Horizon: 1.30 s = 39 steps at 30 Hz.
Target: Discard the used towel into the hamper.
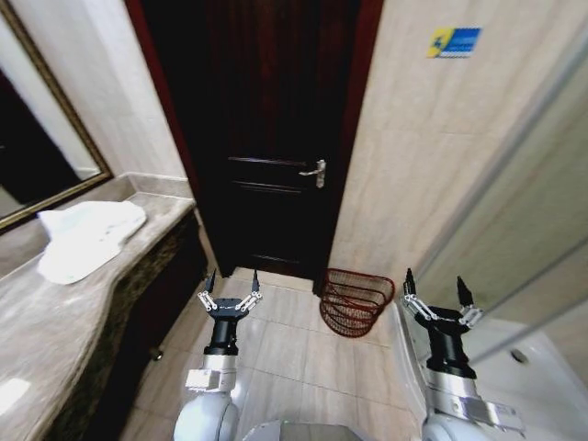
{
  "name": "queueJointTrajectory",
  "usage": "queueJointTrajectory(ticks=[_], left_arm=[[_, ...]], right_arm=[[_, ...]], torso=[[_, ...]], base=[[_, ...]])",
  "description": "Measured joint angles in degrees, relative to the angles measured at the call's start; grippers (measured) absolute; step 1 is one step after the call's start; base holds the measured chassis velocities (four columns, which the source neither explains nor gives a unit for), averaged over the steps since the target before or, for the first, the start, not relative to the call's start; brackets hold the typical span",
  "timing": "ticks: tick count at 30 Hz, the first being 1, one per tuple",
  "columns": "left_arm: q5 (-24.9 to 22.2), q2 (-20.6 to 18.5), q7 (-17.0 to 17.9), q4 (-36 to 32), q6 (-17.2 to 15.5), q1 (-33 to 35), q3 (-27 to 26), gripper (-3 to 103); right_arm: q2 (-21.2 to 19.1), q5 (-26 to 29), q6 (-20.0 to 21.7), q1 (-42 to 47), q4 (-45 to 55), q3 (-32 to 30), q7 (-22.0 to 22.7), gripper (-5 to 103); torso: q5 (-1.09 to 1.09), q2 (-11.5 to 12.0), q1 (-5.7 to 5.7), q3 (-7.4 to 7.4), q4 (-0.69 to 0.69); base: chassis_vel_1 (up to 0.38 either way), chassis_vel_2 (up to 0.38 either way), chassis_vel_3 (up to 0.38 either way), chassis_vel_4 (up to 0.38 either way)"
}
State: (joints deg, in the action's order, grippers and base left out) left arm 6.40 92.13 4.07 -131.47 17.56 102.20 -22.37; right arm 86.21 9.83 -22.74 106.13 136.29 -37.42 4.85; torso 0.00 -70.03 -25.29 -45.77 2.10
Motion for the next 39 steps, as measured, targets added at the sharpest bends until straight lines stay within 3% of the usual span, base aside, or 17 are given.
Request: queueJointTrajectory(ticks=[8,39], left_arm=[[0.09,0.0,0.01,-0.05,0.26,0.2,0.08,100],[0.29,0.0,1.75,0.35,0.72,0.4,0.31,100]], right_arm=[[-0.05,-0.42,1.88,0.19,0.55,0.09,1.83,100],[0.09,-1.63,1.79,0.7,0.51,0.35,0.41,100]], torso=[[0.0,0.0,0.0,0.0,0.0],[0.0,0.01,0.0,0.0,0.01]], base=[[0.136,0.122,0.129,0.131],[0.12,0.116,0.118,0.113]])
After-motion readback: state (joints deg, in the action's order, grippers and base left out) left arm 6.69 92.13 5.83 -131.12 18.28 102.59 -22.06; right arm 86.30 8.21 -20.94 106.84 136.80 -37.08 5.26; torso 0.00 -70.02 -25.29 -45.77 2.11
